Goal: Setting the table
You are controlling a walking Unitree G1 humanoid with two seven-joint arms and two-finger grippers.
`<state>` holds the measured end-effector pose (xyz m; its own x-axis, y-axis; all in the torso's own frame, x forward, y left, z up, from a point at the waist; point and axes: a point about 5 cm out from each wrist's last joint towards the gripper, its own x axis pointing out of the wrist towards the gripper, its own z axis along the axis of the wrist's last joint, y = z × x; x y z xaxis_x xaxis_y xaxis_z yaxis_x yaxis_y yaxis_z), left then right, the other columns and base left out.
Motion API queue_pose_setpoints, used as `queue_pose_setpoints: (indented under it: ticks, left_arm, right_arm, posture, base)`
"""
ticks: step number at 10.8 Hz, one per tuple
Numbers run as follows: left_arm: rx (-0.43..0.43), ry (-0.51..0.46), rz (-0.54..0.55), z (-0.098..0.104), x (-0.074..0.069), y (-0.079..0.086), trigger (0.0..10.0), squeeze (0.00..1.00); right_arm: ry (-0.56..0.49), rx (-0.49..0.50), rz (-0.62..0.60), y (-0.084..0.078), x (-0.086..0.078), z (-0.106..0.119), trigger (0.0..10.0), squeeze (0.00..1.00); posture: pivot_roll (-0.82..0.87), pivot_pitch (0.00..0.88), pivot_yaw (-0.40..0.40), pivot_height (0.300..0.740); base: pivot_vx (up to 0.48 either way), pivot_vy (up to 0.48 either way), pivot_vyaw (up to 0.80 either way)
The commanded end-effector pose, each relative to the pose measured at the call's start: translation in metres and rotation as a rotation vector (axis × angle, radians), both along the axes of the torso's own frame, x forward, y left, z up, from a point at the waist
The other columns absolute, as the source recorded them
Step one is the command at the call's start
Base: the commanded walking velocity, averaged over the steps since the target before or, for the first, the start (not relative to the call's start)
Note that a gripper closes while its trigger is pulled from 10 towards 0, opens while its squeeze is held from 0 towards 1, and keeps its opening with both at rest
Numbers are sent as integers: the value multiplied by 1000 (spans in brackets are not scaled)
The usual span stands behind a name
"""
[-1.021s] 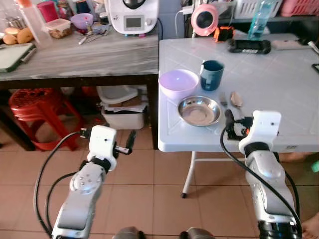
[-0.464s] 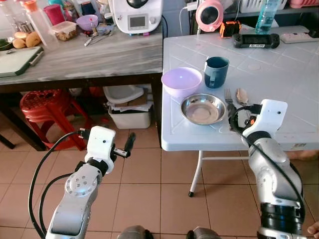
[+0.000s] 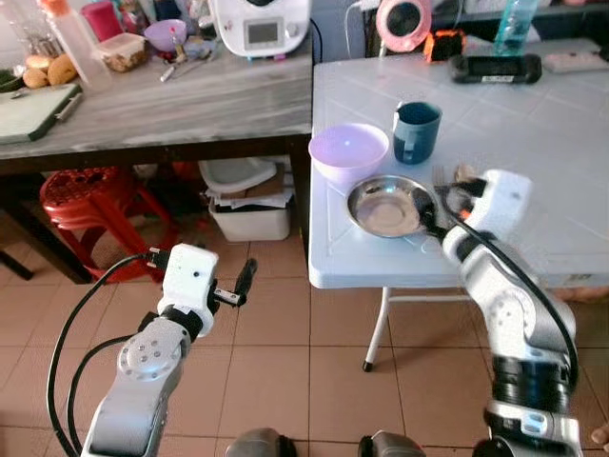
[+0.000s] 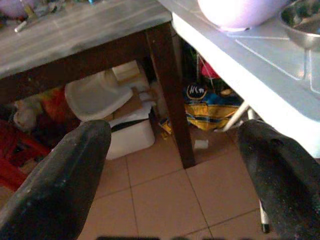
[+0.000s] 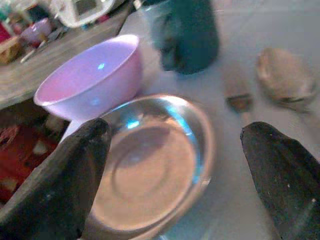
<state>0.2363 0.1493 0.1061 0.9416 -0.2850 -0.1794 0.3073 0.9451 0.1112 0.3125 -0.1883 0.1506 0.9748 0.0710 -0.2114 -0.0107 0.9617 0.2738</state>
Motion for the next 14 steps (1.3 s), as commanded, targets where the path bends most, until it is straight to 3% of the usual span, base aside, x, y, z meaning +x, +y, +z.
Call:
queue_pose_setpoints:
  ticks: [1, 4, 14]
  left_arm:
    - [14, -2, -7, 3, -2, 3, 10000, 0]
    - [18, 10, -18, 3, -3, 4, 10000, 0]
    - [5, -13, -19, 7, 7, 2, 10000, 0]
  right_arm:
    - [23, 21, 50, 11, 2, 0, 10000, 0]
    - [81, 38, 121, 25, 1, -9, 10000, 0]
    - [158, 70, 65, 26, -8, -16, 10000, 0]
  posture:
    - [58, 81, 146, 740]
    - [54, 94, 153, 740]
    - [50, 52, 142, 740]
  base:
    - [0, 0, 0]
    - [0, 0, 0]
    - [0, 0, 0]
